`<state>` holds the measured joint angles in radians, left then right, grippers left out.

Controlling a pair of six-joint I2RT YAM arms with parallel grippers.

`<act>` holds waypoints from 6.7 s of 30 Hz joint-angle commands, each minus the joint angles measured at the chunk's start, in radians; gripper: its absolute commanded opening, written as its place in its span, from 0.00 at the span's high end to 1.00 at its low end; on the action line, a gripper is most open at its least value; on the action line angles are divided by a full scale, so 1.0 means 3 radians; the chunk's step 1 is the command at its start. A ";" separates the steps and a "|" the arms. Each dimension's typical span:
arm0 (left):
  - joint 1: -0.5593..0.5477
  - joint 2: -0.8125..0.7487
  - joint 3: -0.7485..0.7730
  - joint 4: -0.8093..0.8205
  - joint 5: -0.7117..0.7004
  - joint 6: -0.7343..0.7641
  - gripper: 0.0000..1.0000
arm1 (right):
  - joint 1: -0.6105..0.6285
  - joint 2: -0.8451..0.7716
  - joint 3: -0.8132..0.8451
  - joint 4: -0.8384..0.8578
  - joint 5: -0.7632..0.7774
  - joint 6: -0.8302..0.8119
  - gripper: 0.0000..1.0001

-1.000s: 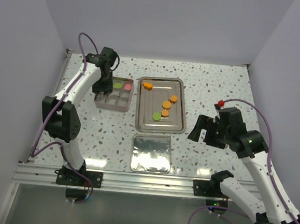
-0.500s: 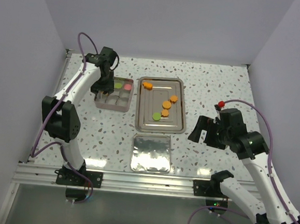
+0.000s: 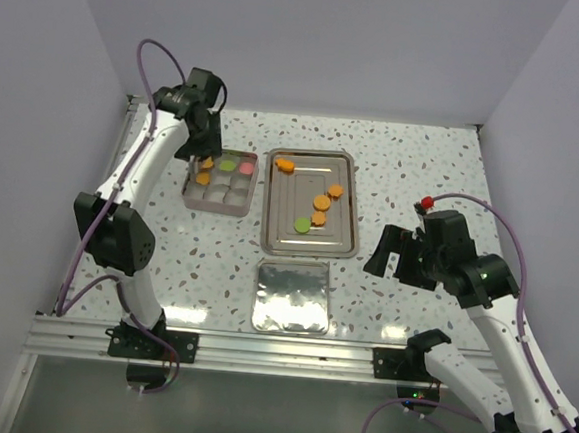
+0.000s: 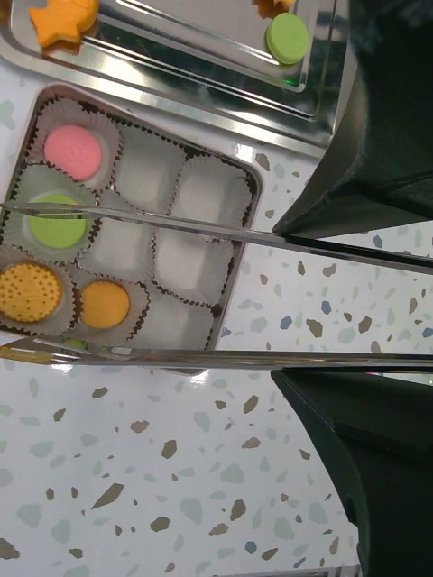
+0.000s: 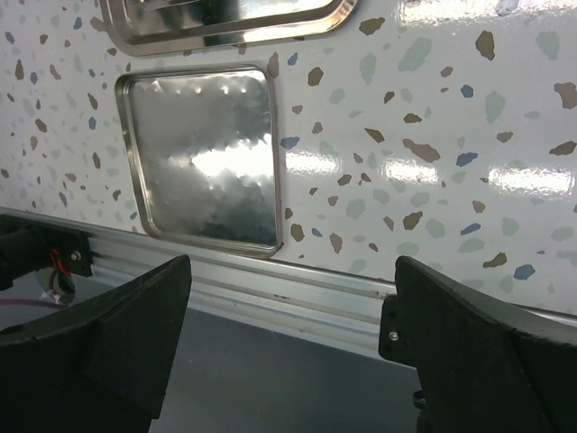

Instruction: Pack the cookies

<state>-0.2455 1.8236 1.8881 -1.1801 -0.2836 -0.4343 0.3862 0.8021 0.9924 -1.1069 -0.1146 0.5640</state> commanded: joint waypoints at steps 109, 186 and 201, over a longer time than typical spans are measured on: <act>-0.0348 -0.0444 -0.0771 0.0155 0.0102 0.0169 0.57 | 0.0016 -0.0066 -0.0153 -0.0038 0.0137 0.0170 0.02; -0.0536 -0.0137 0.0006 -0.0080 0.0107 -0.0015 0.38 | 0.0016 -0.0004 -0.0163 -0.0002 0.0111 0.0002 0.02; -0.1487 0.0006 -0.0173 0.0145 0.0250 -0.0485 0.39 | 0.0016 -0.0429 -0.0041 -0.0518 0.0290 -0.0009 0.02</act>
<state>-0.6395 1.8191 1.8446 -1.1770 -0.2226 -0.5251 0.3862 0.6964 0.9382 -1.2034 -0.0551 0.5785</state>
